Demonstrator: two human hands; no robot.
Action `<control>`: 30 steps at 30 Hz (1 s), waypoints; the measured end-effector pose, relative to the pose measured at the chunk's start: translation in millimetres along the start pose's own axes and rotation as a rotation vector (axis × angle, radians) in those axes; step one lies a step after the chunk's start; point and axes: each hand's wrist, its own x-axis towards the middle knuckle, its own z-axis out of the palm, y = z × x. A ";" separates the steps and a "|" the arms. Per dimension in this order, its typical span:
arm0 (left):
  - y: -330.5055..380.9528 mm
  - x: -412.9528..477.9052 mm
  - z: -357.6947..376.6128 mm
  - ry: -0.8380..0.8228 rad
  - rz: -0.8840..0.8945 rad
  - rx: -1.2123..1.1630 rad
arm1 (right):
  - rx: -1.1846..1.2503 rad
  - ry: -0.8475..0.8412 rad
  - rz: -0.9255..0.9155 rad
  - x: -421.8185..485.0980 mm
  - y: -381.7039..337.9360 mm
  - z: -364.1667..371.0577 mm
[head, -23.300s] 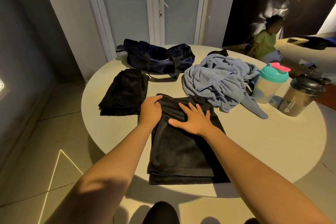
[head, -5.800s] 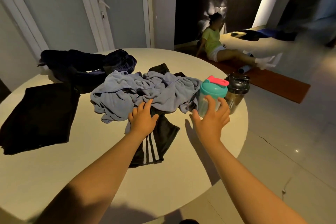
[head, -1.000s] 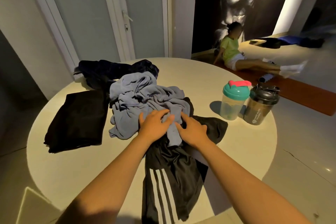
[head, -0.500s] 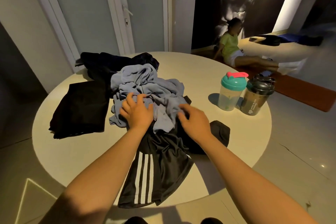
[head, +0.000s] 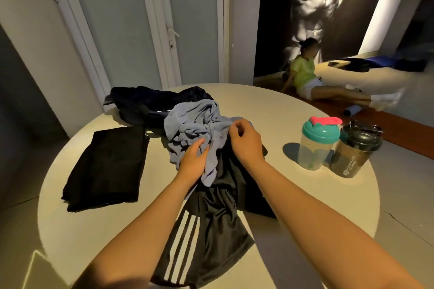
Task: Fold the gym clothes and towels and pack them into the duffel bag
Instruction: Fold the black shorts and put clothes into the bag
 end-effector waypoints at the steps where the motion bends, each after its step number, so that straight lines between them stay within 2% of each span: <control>1: 4.5 5.0 5.6 -0.040 0.015 -0.009 | 0.072 -0.045 0.039 3.1 8.6 3.9; 3: 14.9 11.9 17.1 -0.124 0.026 -0.073 | 0.053 -0.230 0.077 6.7 26.7 11.3; 5: 21.2 19.5 28.3 -0.186 0.072 -0.145 | -0.106 -0.306 0.040 10.6 48.2 15.8; 6: 22.6 21.8 32.3 -0.206 0.113 -0.149 | -0.165 -0.254 0.027 13.2 56.1 14.9; 8: 19.1 25.6 38.1 -0.216 0.171 -0.122 | -0.233 -0.049 0.068 14.7 69.0 8.3; 9: 16.2 26.1 40.4 -0.222 0.189 -0.093 | -0.235 -0.005 0.105 12.6 71.0 3.0; 10: 13.5 27.2 43.1 -0.232 0.205 -0.064 | -0.231 -0.035 0.120 9.4 71.8 -1.7; 13: 14.9 35.6 51.4 -0.265 0.219 -0.005 | -0.156 -0.205 0.104 -5.5 66.9 -9.8; 16: 28.1 45.1 58.1 -0.225 0.162 0.094 | 0.101 -0.153 0.152 -31.8 60.0 -16.5; 19: 40.4 44.2 66.0 -0.206 0.108 0.190 | 0.252 -0.230 0.147 -58.8 60.7 -14.8; 21: 44.2 35.4 65.6 -0.227 0.113 0.155 | 0.282 -0.178 0.129 -69.6 57.8 -14.5; 22: 43.8 28.9 62.4 -0.216 0.124 0.110 | 0.273 -0.080 0.122 -73.8 55.0 -15.2; 24: 38.2 14.9 54.1 -0.156 0.152 0.049 | 0.083 0.143 0.098 -79.5 52.1 -16.4; 25: 32.7 7.8 49.7 -0.128 0.171 0.051 | -0.084 0.180 0.100 -81.5 51.0 -17.0; 27: 20.6 -7.6 43.0 -0.102 0.198 0.091 | -0.416 0.113 0.157 -86.0 51.0 -16.9; 28: 12.5 -15.2 41.7 -0.093 0.205 0.122 | -0.458 0.059 0.183 -87.6 51.8 -17.0; 30: -1.6 -35.0 41.4 -0.083 0.218 0.176 | -0.275 -0.031 0.195 -91.2 49.5 -19.1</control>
